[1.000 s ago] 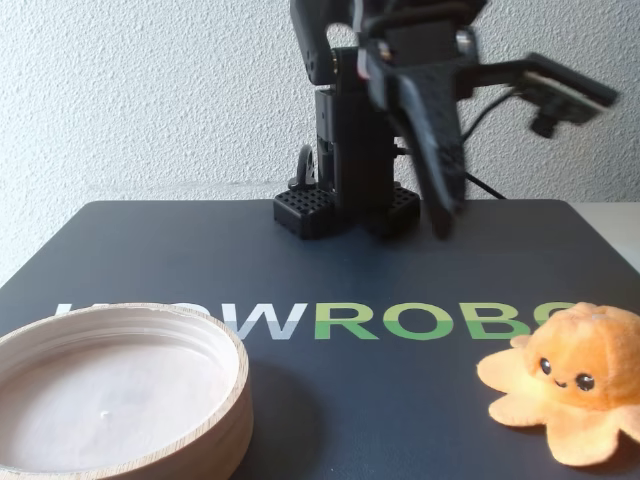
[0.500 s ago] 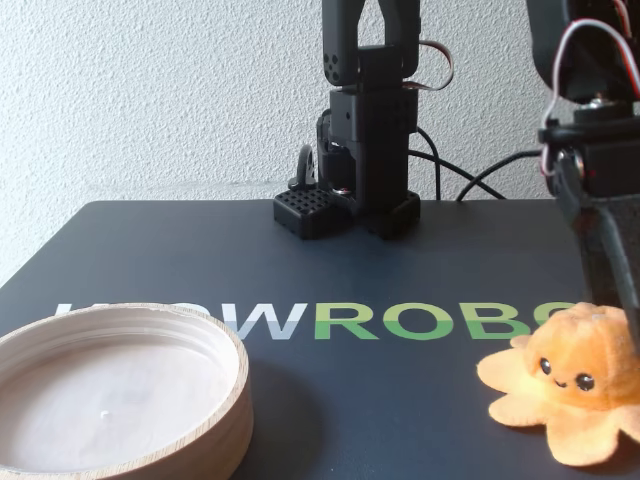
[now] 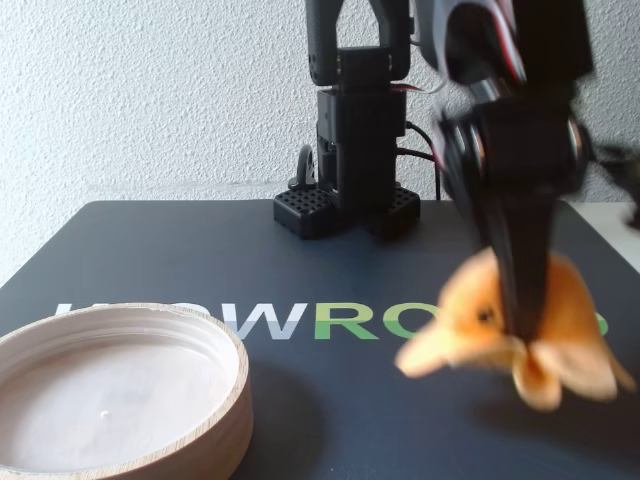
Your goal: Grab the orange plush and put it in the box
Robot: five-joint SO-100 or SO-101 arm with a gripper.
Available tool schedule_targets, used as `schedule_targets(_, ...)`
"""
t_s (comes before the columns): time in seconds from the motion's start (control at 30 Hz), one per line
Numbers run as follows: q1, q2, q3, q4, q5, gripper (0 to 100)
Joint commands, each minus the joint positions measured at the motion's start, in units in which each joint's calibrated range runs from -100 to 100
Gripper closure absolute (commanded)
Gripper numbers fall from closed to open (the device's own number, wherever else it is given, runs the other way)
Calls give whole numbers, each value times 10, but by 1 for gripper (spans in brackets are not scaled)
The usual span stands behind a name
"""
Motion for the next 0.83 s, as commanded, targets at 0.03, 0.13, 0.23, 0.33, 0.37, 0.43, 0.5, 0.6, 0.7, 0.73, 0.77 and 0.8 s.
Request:
schedule_targets(0.03,126,-189,-16,60,205,99)
schedule_targets(0.13,231,-213,-15,39,280,99)
schedule_targets(0.23,303,-160,-20,-57,312,99)
schedule_targets(0.33,332,-137,-19,-51,308,91)
schedule_targets(0.37,332,-147,-18,-29,307,84)
schedule_targets(0.43,331,-165,-14,-1,295,74)
schedule_targets(0.5,330,-171,-14,21,285,69)
schedule_targets(0.6,329,-171,-10,34,285,65)
schedule_targets(0.7,326,-171,-8,36,275,66)
schedule_targets(0.73,325,-172,-9,37,266,66)
schedule_targets(0.77,316,-172,-10,44,256,66)
schedule_targets(0.8,303,-172,-18,66,243,66)
